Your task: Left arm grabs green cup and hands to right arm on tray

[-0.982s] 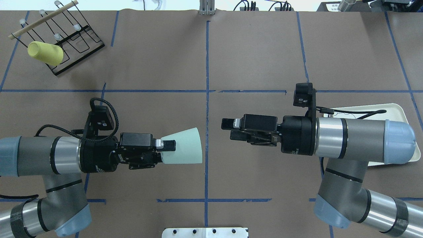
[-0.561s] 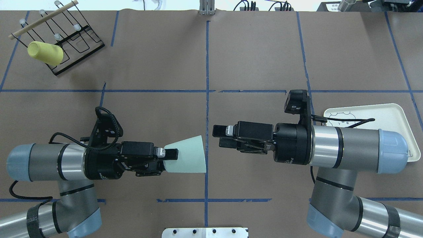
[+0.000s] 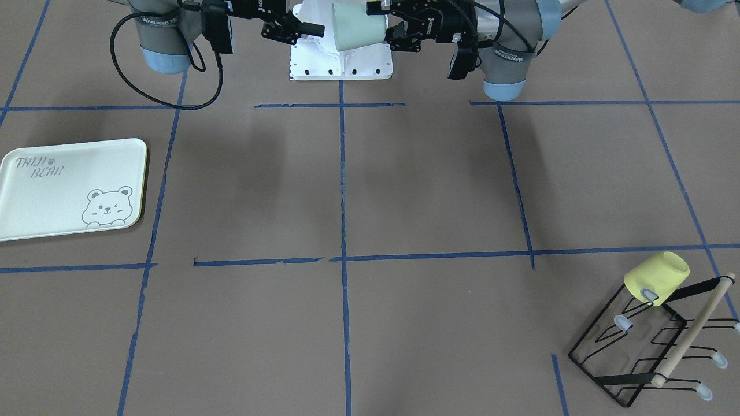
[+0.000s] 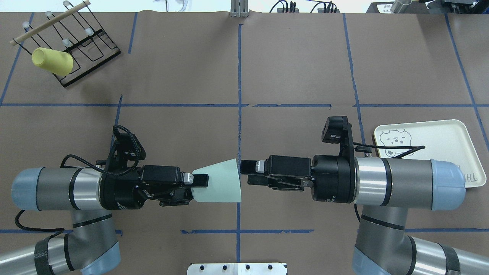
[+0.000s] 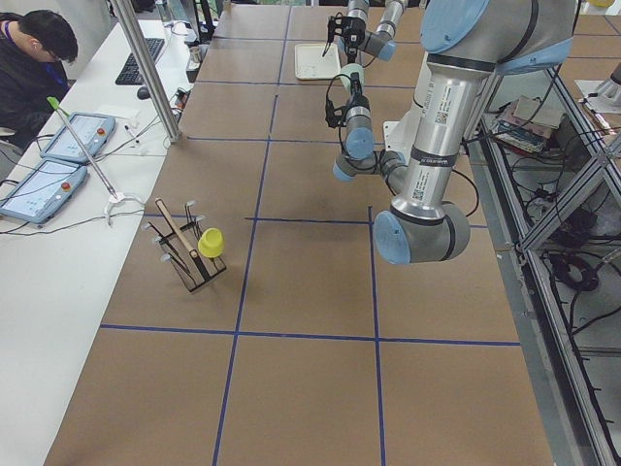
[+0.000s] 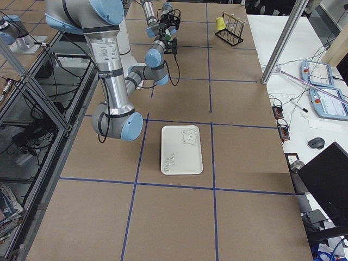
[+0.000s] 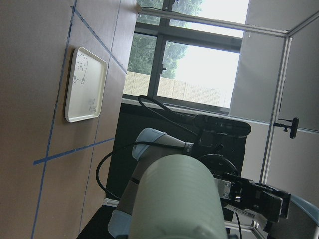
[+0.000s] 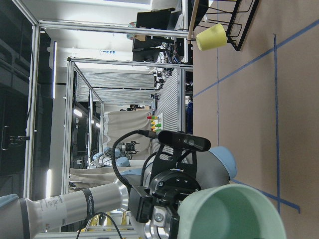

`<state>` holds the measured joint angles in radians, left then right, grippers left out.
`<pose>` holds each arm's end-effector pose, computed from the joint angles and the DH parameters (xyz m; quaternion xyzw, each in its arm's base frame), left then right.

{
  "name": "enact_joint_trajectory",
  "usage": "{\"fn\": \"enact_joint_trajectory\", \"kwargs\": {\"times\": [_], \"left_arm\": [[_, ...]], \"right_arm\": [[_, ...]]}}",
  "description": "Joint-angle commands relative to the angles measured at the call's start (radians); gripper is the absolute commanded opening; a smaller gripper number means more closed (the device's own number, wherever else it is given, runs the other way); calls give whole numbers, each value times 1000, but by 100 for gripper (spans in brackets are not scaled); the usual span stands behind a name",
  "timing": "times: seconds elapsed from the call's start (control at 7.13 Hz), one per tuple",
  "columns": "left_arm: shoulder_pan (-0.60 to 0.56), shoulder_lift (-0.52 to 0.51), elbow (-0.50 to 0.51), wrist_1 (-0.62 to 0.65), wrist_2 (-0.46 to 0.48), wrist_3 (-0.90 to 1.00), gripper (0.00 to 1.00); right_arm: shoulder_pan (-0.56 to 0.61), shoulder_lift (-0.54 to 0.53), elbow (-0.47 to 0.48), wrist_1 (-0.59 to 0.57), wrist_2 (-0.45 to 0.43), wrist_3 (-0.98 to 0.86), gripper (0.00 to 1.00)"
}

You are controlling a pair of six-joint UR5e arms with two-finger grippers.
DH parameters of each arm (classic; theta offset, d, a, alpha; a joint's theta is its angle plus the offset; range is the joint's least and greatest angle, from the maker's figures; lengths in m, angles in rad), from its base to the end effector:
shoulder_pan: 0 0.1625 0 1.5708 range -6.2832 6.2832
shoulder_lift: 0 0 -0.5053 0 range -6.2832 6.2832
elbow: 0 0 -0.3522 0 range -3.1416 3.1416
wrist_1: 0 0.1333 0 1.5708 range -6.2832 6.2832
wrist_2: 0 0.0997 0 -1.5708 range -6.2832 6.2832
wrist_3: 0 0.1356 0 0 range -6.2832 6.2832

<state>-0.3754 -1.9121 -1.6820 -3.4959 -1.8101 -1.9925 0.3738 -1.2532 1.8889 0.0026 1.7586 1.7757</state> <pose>0.4328 -0.2793 0.3206 -0.0658 0.9200 -0.0415 0.3841 -0.4156 -0.2790 0.2740 0.0330 -0.8897 0.0474 0.4529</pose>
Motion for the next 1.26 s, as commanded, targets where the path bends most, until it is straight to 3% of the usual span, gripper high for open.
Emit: {"fn": "enact_joint_trajectory", "kwargs": {"times": [0.0, 0.84, 1.12], "left_arm": [[3, -7, 1, 1, 0, -26, 24], [12, -30, 16, 4, 0, -52, 24], [36, -42, 16, 8, 23, -51, 24]], "right_arm": [[-10, 2, -1, -1, -1, 1, 100], [-13, 40, -14, -12, -16, 1, 98], [-13, 80, -71, -10, -16, -1, 96]]}}
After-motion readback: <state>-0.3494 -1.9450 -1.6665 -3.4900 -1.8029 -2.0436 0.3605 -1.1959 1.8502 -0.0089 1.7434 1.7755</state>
